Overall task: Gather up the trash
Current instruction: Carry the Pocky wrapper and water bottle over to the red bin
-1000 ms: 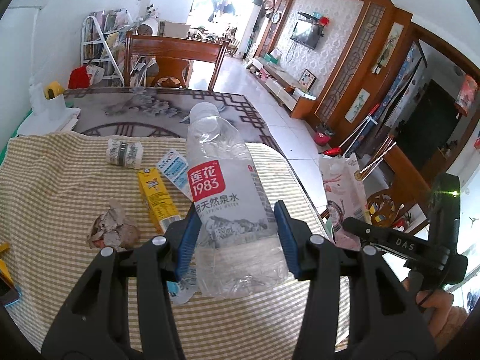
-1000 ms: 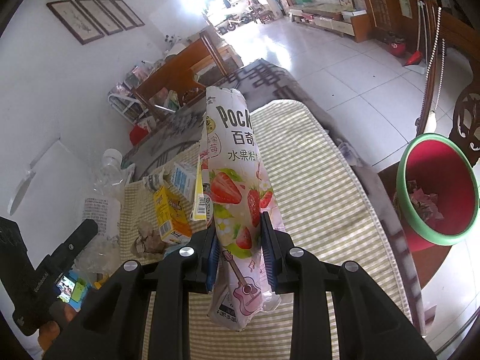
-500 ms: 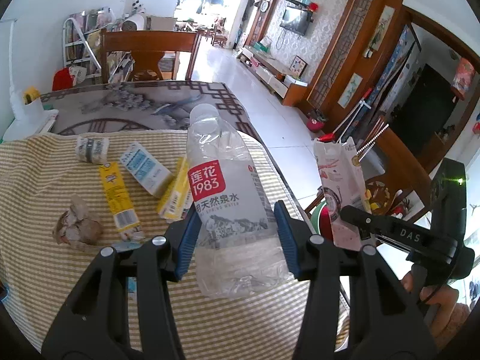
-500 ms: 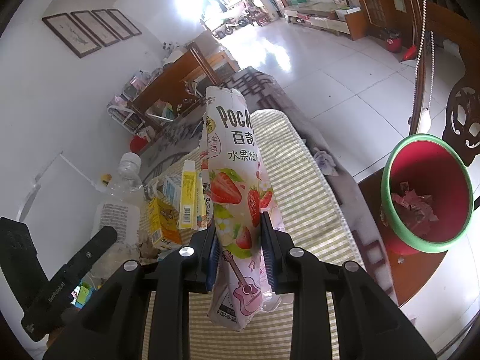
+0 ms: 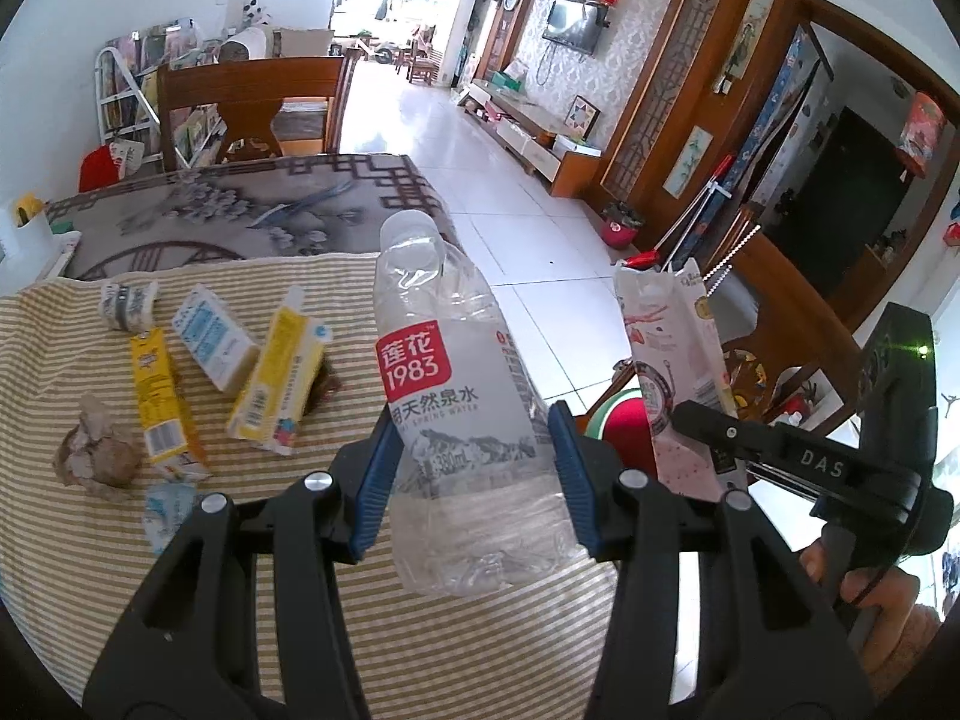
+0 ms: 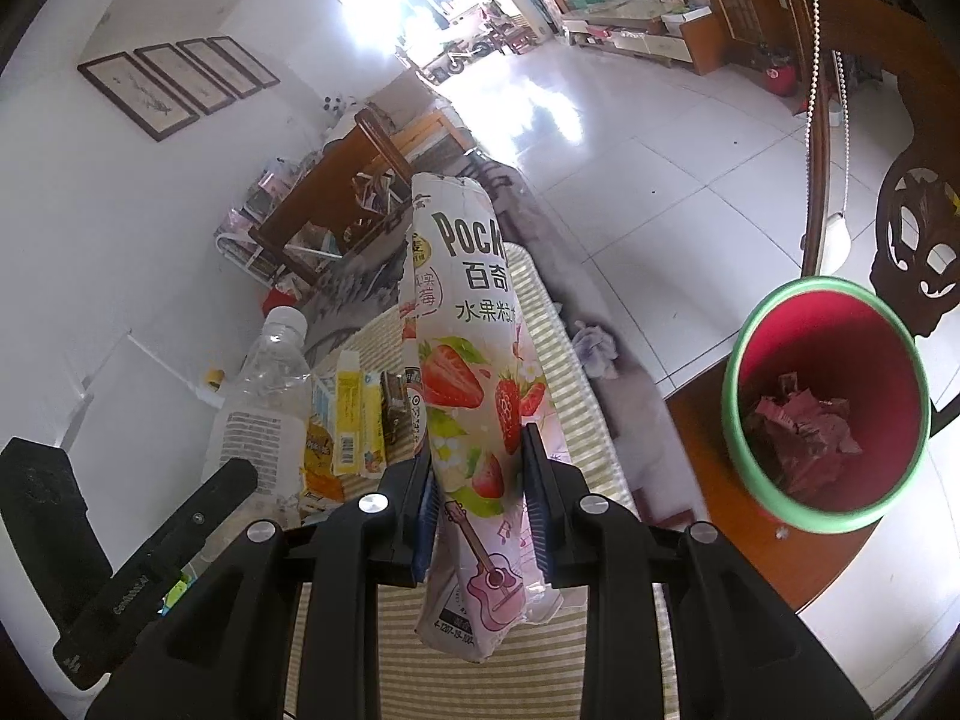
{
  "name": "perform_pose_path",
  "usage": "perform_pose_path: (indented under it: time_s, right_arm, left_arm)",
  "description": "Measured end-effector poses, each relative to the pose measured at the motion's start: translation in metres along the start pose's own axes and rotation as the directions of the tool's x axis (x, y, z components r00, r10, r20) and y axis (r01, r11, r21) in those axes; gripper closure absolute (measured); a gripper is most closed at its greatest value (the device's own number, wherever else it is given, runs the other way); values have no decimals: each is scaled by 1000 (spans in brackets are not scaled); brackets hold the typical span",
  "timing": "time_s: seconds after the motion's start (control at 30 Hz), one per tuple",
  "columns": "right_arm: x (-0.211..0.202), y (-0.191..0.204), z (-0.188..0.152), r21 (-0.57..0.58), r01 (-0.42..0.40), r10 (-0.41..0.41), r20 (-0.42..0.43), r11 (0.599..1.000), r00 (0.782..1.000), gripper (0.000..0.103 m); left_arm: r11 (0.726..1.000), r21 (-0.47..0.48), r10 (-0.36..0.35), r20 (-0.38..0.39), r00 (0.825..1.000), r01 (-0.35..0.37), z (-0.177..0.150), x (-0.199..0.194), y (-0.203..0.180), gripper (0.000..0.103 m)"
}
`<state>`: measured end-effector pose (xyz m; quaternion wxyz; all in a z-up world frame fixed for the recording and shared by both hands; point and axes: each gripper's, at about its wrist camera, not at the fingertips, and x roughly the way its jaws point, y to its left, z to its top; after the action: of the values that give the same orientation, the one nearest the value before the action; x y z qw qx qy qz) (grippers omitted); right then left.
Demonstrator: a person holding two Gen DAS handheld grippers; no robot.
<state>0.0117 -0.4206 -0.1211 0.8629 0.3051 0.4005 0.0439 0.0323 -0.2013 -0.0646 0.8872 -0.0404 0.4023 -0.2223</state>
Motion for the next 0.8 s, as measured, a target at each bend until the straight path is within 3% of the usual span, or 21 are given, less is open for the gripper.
perform_pose_path:
  time_s: [0.67, 0.8]
  right_arm:
    - [-28, -77, 35, 50, -26, 27, -19, 998, 999, 78]
    - [-35, -101, 42, 81, -8, 8, -7, 997, 1000, 78]
  left_arm:
    - [1000, 19, -5, -78, 997, 6, 6, 61, -85, 56]
    - [998, 45, -33, -114, 993, 38, 5, 80, -103, 63]
